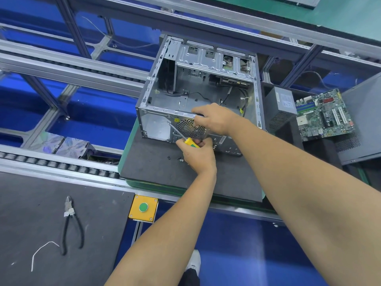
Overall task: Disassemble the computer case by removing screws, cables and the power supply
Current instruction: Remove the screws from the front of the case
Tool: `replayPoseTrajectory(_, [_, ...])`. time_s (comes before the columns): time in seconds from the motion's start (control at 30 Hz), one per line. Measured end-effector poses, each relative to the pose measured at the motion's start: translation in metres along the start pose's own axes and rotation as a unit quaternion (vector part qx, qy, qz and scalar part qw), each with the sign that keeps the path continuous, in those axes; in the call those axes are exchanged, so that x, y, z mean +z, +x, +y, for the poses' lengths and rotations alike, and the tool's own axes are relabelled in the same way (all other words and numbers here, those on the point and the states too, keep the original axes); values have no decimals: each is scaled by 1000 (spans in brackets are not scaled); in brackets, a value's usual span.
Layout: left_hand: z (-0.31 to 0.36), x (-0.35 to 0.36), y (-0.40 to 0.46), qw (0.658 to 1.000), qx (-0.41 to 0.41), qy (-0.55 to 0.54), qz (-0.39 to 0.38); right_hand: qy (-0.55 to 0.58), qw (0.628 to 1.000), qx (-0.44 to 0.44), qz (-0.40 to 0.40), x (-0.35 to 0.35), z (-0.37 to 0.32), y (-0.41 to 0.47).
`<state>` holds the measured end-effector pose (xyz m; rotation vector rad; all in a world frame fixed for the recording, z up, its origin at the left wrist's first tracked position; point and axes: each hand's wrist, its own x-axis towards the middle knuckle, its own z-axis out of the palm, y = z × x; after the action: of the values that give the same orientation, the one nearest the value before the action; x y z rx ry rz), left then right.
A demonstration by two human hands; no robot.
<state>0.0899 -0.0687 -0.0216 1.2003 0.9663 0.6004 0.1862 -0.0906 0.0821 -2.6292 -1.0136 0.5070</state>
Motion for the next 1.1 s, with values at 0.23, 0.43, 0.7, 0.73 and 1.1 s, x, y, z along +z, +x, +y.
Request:
replayPoseTrajectory(0.23, [-4, -8, 1, 999, 34, 19, -15, 7, 1000, -7, -2, 0, 1, 0])
replayPoseTrajectory(0.43, [8, -5, 8, 997, -75, -12, 2, 16, 1000, -3, -10, 0, 1, 1])
replayPoseTrajectory(0.7, [7, -19, 18, 992, -111, 1, -55, 21, 1000, -3, -20, -1, 0, 0])
replayPoseTrajectory(0.73, [5, -24, 20, 992, -107, 0, -67, 20, 1000, -3, -20, -1, 0, -1])
replayPoseTrajectory(1.1, [9, -45, 33, 979, -140, -75, -128, 19, 1000, -6, -12, -2, -1, -1])
